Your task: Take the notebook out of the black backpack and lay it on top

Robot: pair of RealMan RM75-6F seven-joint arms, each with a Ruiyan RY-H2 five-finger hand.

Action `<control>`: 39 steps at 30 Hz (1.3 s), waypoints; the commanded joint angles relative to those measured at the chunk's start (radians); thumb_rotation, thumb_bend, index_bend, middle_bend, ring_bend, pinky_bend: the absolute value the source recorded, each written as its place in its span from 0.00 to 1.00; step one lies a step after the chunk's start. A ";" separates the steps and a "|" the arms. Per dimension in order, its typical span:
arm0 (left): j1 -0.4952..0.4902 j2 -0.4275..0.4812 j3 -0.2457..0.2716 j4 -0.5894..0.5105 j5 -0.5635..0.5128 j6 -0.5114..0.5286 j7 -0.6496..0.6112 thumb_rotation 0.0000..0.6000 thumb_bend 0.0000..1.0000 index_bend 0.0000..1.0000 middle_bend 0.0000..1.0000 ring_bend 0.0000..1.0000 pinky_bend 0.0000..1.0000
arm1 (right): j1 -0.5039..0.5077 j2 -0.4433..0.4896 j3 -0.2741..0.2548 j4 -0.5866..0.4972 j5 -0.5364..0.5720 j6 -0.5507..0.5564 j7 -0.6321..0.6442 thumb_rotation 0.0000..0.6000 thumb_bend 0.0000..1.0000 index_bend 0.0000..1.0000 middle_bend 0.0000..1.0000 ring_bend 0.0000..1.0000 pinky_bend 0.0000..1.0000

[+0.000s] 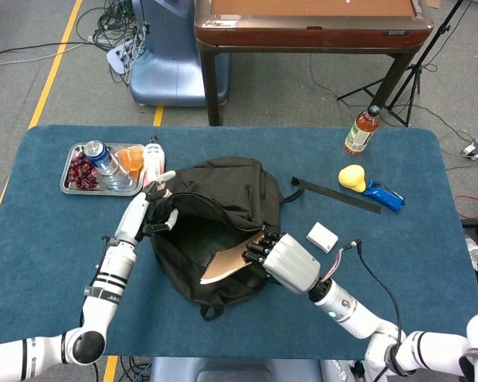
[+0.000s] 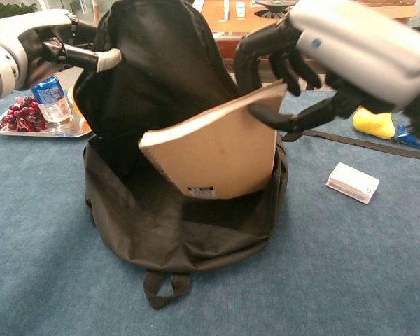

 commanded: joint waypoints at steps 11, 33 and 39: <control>0.001 -0.002 0.003 0.031 -0.025 -0.008 0.002 1.00 0.61 0.56 0.12 0.08 0.02 | -0.074 0.190 0.042 -0.215 -0.006 0.084 0.118 1.00 0.69 0.91 0.75 0.71 0.80; 0.026 0.012 0.043 0.024 0.011 -0.027 -0.013 1.00 0.61 0.55 0.12 0.08 0.02 | -0.164 0.377 0.196 -0.245 0.164 0.125 0.171 1.00 0.68 0.91 0.76 0.71 0.80; 0.033 0.013 0.053 0.013 0.027 -0.022 -0.013 1.00 0.61 0.55 0.12 0.08 0.02 | -0.143 0.348 0.230 -0.099 0.262 0.043 0.211 1.00 0.68 0.91 0.76 0.71 0.80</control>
